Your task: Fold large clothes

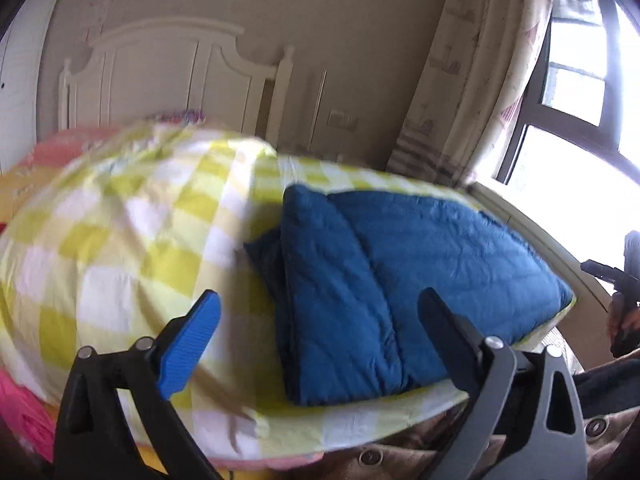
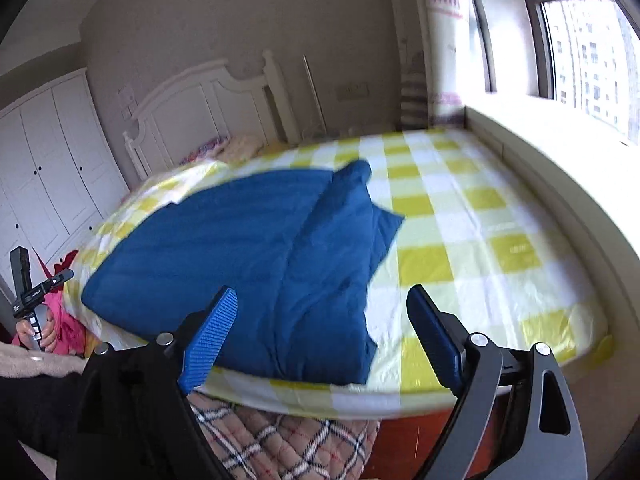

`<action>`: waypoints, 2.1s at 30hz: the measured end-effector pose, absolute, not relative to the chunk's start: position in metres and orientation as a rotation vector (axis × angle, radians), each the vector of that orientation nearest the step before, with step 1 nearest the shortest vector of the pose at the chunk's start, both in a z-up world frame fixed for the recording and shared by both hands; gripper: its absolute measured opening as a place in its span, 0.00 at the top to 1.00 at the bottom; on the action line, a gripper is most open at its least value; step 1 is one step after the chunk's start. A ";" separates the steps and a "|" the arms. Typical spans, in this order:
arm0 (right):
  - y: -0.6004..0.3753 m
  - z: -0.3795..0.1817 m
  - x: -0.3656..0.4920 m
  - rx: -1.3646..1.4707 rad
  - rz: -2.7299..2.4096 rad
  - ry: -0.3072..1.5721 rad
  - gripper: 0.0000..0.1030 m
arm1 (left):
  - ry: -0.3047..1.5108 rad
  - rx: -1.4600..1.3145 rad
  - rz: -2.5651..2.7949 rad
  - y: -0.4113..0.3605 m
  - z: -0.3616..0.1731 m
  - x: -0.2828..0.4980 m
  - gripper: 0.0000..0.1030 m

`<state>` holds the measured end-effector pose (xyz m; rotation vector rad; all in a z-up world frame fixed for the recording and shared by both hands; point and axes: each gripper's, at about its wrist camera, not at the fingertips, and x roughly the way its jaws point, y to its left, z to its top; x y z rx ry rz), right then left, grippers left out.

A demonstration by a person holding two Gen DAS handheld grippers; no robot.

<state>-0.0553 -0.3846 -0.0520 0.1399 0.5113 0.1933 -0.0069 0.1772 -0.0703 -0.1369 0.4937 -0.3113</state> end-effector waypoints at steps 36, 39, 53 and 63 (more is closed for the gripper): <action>-0.204 -0.095 0.247 -0.101 0.011 0.887 0.23 | 0.962 -0.019 -0.422 -0.003 -0.140 0.308 0.02; -0.194 -0.110 0.262 -0.143 -0.001 0.933 0.28 | 0.959 -0.075 -0.440 0.005 -0.140 0.309 0.02; -0.236 -0.130 0.289 -0.027 -0.085 0.994 0.18 | 0.964 -0.156 -0.445 0.018 -0.142 0.312 0.02; -0.324 -0.097 0.258 0.088 -0.287 0.927 0.24 | 0.968 -0.142 -0.439 0.016 -0.142 0.311 0.02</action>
